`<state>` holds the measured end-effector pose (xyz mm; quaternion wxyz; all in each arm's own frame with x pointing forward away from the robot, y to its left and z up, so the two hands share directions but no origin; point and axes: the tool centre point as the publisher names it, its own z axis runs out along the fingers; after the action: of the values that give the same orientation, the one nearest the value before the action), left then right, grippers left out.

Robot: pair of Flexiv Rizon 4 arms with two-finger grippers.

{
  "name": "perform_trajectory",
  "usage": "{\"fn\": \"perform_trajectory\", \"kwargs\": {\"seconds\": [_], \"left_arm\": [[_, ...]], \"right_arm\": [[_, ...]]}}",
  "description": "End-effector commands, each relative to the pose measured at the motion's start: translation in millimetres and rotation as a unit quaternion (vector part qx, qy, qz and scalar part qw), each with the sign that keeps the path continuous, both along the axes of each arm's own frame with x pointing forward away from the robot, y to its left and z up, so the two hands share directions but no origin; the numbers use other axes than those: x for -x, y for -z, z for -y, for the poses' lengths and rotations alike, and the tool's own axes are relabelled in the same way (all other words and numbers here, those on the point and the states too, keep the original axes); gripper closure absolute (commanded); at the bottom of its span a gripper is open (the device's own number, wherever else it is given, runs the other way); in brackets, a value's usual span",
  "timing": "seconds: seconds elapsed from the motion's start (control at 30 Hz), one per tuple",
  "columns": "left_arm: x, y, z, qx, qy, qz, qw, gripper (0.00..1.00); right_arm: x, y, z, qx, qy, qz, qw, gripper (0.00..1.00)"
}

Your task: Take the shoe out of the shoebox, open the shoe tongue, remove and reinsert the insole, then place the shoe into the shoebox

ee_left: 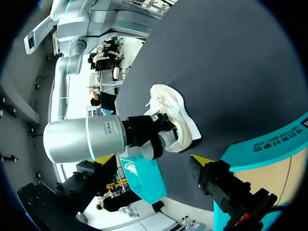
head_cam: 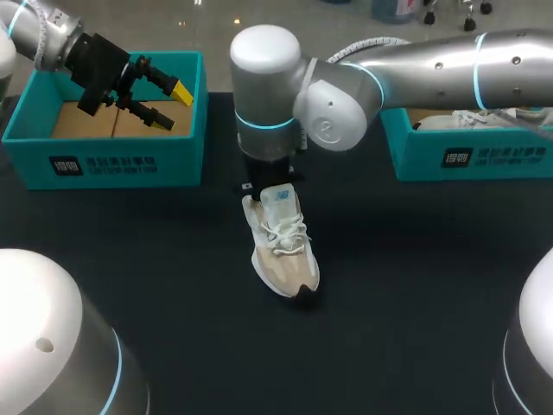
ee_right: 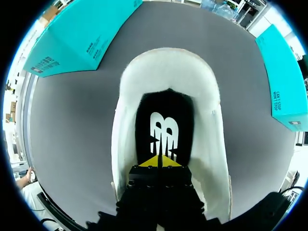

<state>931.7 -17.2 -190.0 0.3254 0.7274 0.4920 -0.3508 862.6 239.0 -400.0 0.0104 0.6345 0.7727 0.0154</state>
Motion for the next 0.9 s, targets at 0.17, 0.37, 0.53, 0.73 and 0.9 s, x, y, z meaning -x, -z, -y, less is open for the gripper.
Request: {"fn": "perform_trajectory", "kwargs": {"seconds": [0.17, 0.37, 0.53, 0.73, 0.9], "left_arm": [[0.2, 0, 0, -0.001, 0.000, 0.000, 1.000, 0.00], [0.2, 0, 0, -0.001, 0.000, 0.000, 1.000, 0.00], [0.2, 0, 0, -0.001, 0.000, 0.000, 1.000, 0.00], [0.2, 0, 0, -0.001, 0.000, 0.000, 1.000, 0.00], [0.2, 0, 0, -0.001, 0.000, 0.000, 1.000, 0.00]], "right_arm": [[-21.2, -27, 8, 0.007, 0.028, 0.073, 0.997, 1.00], [-33.5, -21, 3, 0.001, 0.033, 0.095, 0.995, 1.00], [-38.2, -4, -1, -0.011, 0.033, 0.099, 0.995, 1.00], [-37.2, 10, -6, -0.013, 0.025, 0.073, 0.997, 1.00], [-33.5, -9, 0, 0.003, 0.027, 0.070, 0.997, 1.00]]}}
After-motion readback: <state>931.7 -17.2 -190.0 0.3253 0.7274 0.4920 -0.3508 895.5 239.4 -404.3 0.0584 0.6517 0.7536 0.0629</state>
